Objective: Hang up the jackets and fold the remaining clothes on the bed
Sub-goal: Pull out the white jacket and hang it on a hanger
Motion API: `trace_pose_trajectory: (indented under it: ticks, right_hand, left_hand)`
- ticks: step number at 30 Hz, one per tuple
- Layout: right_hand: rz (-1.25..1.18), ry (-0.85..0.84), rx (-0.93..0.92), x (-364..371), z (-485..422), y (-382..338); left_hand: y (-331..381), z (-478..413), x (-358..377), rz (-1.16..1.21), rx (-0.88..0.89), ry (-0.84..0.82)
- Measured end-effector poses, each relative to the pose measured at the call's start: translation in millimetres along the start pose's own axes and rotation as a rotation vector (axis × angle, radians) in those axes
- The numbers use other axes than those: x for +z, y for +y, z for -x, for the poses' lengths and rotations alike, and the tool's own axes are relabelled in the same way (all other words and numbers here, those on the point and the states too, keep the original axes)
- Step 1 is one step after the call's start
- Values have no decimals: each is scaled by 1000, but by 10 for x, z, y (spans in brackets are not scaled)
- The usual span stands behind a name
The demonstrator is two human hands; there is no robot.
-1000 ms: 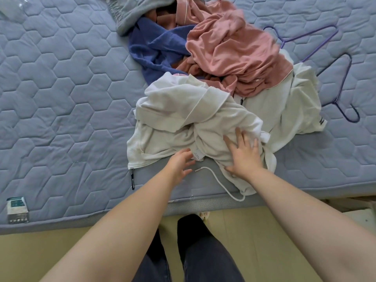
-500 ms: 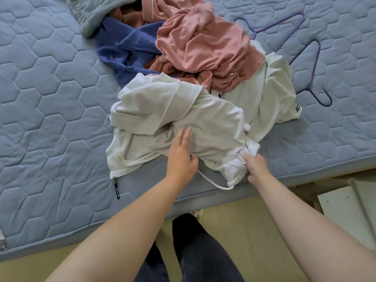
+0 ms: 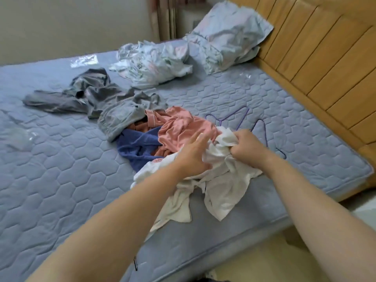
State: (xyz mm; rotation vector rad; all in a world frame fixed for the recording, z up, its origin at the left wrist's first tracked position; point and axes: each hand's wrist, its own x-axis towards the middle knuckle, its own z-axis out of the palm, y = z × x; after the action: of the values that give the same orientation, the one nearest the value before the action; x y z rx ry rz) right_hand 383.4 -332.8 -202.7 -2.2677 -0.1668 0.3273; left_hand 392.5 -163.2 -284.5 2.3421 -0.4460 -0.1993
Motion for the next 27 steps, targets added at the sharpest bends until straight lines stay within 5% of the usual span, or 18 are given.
trace_pose_trajectory:
  ticks: [7, 10, 16, 18, 24, 27]
  right_hand:
    - [132, 246, -233, -870, 280, -1285]
    - [217, 247, -265, -1293, 440, -1751]
    - [241, 249, -390, -1891, 660, -2614]
    - [157, 296, -426, -2017, 648, -2719]
    - [-140, 784, -317, -2066, 470, -2173]
    - [-144, 1039, -428, -1741, 594, -1817]
  left_hand:
    - [894, 131, -1221, 137, -23, -17]
    - [1297, 136, -1711, 187, 61, 90]
    - [2147, 154, -2422, 385, 130, -77]
    - [2308, 133, -2507, 513, 82, -20]
    - [2526, 30, -2665, 662, -49, 394]
    - [2575, -41, -2626, 759, -110, 500]
